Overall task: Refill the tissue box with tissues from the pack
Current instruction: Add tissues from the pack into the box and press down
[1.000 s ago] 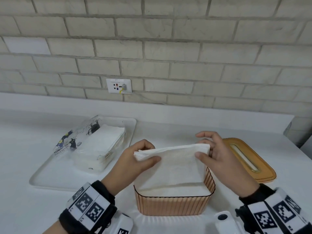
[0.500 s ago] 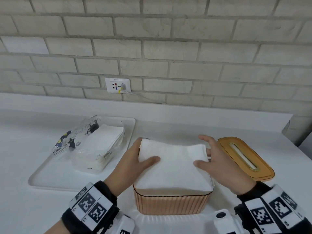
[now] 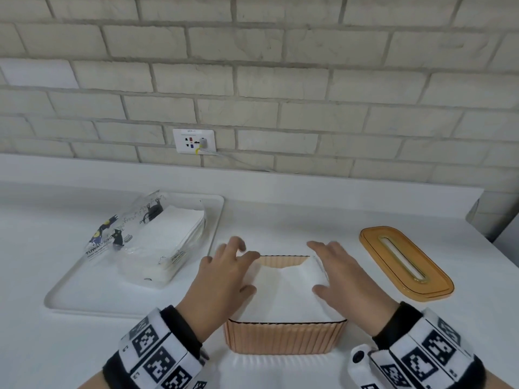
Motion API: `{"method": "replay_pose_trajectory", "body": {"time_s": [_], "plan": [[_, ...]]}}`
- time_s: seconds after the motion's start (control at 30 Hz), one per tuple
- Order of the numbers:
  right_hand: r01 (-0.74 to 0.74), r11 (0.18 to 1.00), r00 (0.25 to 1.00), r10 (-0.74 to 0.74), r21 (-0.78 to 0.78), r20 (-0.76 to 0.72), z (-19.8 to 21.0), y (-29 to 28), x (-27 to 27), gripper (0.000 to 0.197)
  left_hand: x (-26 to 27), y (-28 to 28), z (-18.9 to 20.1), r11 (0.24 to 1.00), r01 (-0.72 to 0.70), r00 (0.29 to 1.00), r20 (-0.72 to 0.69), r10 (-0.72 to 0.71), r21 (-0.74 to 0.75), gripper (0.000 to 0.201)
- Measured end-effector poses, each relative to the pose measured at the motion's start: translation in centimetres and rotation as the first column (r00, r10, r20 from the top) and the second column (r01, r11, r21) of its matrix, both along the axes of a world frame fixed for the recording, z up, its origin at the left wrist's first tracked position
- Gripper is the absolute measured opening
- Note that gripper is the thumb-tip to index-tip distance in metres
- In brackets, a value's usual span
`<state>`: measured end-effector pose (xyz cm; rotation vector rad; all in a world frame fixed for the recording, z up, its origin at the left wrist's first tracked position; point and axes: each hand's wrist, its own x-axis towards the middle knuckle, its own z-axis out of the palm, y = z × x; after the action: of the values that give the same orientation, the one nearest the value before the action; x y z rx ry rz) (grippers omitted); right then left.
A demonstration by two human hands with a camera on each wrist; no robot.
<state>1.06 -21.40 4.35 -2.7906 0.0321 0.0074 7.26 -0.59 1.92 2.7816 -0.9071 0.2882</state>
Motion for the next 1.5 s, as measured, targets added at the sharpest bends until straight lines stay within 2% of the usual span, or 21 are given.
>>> {"method": "replay_pose_trajectory", "body": {"time_s": [0.07,0.1,0.17,0.23,0.27,0.33,0.5,0.57,0.67,0.73,0.8,0.83,0.9,0.97,1.0,1.07,1.2,1.27,1.37,1.43,1.5], "plan": [[-0.06,0.989,0.992,0.075,-0.138,0.103,0.7,-0.1,-0.6,0.058,-0.4,0.3,0.7,0.998,0.064,0.993,0.099,-0.066,0.017,0.061],[-0.092,0.981,0.987,0.113,-0.173,0.118,1.2,-0.2,-0.8,0.054,-0.6,0.3,1.2,0.994,0.102,0.993,0.047,-0.104,0.046,0.058],[-0.174,0.97,0.983,0.181,-0.169,0.031,1.8,-0.4,-0.7,0.051,-0.7,0.2,1.8,0.984,0.163,0.98,-0.125,-0.154,0.065,0.053],[-0.217,0.972,0.966,0.201,-0.087,-0.163,1.6,-0.9,-0.1,0.056,-0.5,0.2,1.5,0.979,0.156,0.931,-0.35,-0.1,0.134,0.058],[-0.214,0.976,0.949,0.196,-0.05,-0.247,1.2,-1.0,0.2,0.058,-0.3,0.1,1.3,0.972,0.161,0.913,-0.4,-0.081,0.171,0.06],[-0.207,0.978,0.932,0.185,-0.038,-0.31,0.2,-1.2,0.9,0.059,-0.2,-0.1,0.7,0.971,0.157,0.89,-0.452,-0.06,0.178,0.059],[-0.224,0.967,0.937,0.18,-0.12,-0.301,-1.0,-1.3,1.2,0.055,0.3,-0.7,0.6,0.961,0.173,0.887,-0.459,-0.057,0.214,0.053],[-0.215,0.973,0.95,0.188,-0.082,-0.251,-0.8,-1.5,1.1,0.05,0.8,-0.5,1.3,0.971,0.185,0.881,-0.464,-0.097,0.149,0.042],[-0.141,0.986,0.988,0.134,0.087,0.079,-0.3,-2.0,0.7,0.026,2.4,1.1,3.0,0.965,0.104,0.925,-0.333,-0.183,-0.24,0.018],[-0.072,0.984,0.969,0.031,0.162,0.247,-0.3,-2.3,0.9,0.021,5.0,3.0,3.9,0.912,-0.013,0.986,-0.158,-0.057,-0.411,0.016],[0.002,0.968,0.97,-0.063,0.251,0.233,-1.0,-2.6,1.6,0.022,8.4,5.7,4.3,0.899,-0.204,0.978,-0.121,0.17,-0.387,0.017],[0.034,0.954,0.979,-0.092,0.299,0.181,-1.3,-2.6,2.1,0.024,10.1,7.1,4.2,0.899,-0.307,0.95,-0.151,0.272,-0.313,0.019],[0.085,0.916,0.992,-0.116,0.392,0.056,-2.2,-2.7,3.1,0.027,12.8,9.3,3.6,0.878,-0.475,0.861,-0.237,0.451,-0.054,0.028],[0.119,0.89,0.993,-0.107,0.44,-0.051,-2.8,-2.6,3.8,0.03,13.9,10.7,2.7,0.821,-0.539,0.781,-0.253,0.571,0.19,0.042],[0.127,0.886,0.992,-0.105,0.447,-0.073,-3.0,-2.5,4.1,0.032,14.1,11.0,2.1,0.795,-0.56,0.745,-0.278,0.606,0.233,0.048],[0.136,0.877,0.991,-0.116,0.461,-0.071,-3.2,-2.4,4.4,0.034,14.6,11.7,0.6,0.762,-0.591,0.694,-0.315,0.647,0.264,0.055],[0.138,0.887,0.99,-0.137,0.442,-0.034,-3.3,-2.2,4.1,0.035,14.7,12.0,-1.1,0.726,-0.655,0.652,-0.331,0.683,0.207,0.049],[0.138,0.891,0.989,-0.146,0.432,-0.015,-3.1,-2.1,3.9,0.036,14.7,11.5,-1.1,0.728,-0.657,0.658,-0.321,0.681,0.197,0.049],[0.14,0.894,0.988,-0.151,0.425,-0.007,-3.0,-2.0,3.7,0.037,14.4,10.7,-1.2,0.74,-0.656,0.696,-0.26,0.67,0.149,0.067],[0.142,0.893,0.988,-0.153,0.427,-0.01,-3.0,-2.1,3.7,0.036,14.2,10.3,-1.3,0.723,-0.672,0.694,-0.203,0.69,0.159,0.064],[0.142,0.896,0.988,-0.153,0.422,-0.009,-3.0,-2.0,3.7,0.036,14.4,10.3,-1.8,0.734,-0.664,0.702,-0.218,0.678,0.146,0.065]]}}
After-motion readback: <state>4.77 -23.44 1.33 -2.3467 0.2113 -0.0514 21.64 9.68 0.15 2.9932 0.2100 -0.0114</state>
